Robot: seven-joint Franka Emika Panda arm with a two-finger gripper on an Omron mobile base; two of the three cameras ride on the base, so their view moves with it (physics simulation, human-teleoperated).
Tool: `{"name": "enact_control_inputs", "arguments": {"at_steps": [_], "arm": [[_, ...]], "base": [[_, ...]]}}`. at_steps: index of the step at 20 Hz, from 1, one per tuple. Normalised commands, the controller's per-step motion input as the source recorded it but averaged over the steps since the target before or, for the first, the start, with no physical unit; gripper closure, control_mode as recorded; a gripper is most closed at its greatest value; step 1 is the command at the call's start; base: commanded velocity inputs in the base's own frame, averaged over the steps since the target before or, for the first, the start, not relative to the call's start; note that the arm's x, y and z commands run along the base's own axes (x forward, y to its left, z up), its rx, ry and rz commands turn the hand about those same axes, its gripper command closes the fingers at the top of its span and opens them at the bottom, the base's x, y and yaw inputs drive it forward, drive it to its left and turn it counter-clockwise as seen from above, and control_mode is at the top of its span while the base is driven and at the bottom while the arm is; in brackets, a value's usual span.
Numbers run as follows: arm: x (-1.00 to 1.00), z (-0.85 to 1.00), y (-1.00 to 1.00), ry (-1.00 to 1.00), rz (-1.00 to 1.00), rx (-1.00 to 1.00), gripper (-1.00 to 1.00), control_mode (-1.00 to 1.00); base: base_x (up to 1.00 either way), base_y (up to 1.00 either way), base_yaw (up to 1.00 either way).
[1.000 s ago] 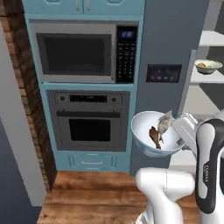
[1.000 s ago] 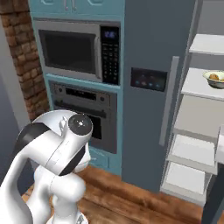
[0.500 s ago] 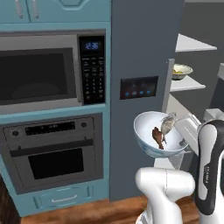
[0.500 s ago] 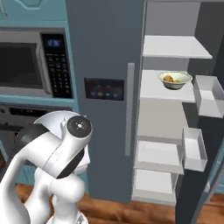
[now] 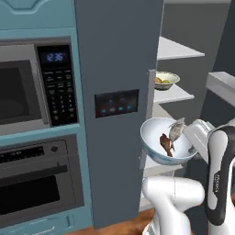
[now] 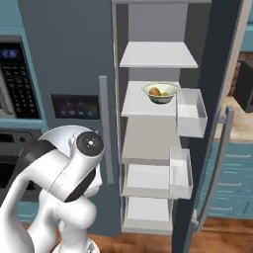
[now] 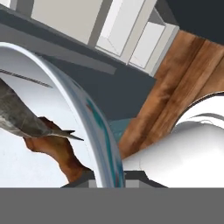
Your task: Place the bowl with the lemon and potato on the second highest shelf of the fridge. Place the bowl with the chicken drumstick and fish on the top shelf of the fridge.
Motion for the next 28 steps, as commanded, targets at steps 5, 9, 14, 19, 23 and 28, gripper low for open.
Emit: {"name": "enact_control_inputs", "arguments": {"at_steps": [5, 9, 14, 19, 23, 28], "arm": [[0.0, 0.0, 0.0, 0.0, 0.0, 0.0, 1.0, 1.0], [0.0, 0.0, 0.0, 0.0, 0.0, 0.0, 1.0, 1.0], [0.0, 0.0, 0.0, 0.0, 0.0, 0.0, 1.0, 1.0], [0.0, 0.0, 0.0, 0.0, 0.0, 0.0, 1.0, 1.0], [0.0, 0.0, 0.0, 0.0, 0.0, 0.0, 1.0, 1.0], [0.0, 0.0, 0.0, 0.0, 0.0, 0.0, 1.0, 1.0]], "base": [[0.64, -0.24, -0.17], [0.24, -0.62, -0.13], [0.61, -0.2, -0.16], [0.36, -0.33, -0.21], [0.14, -0.37, -0.2], [0.53, -0.04, -0.19]]}}
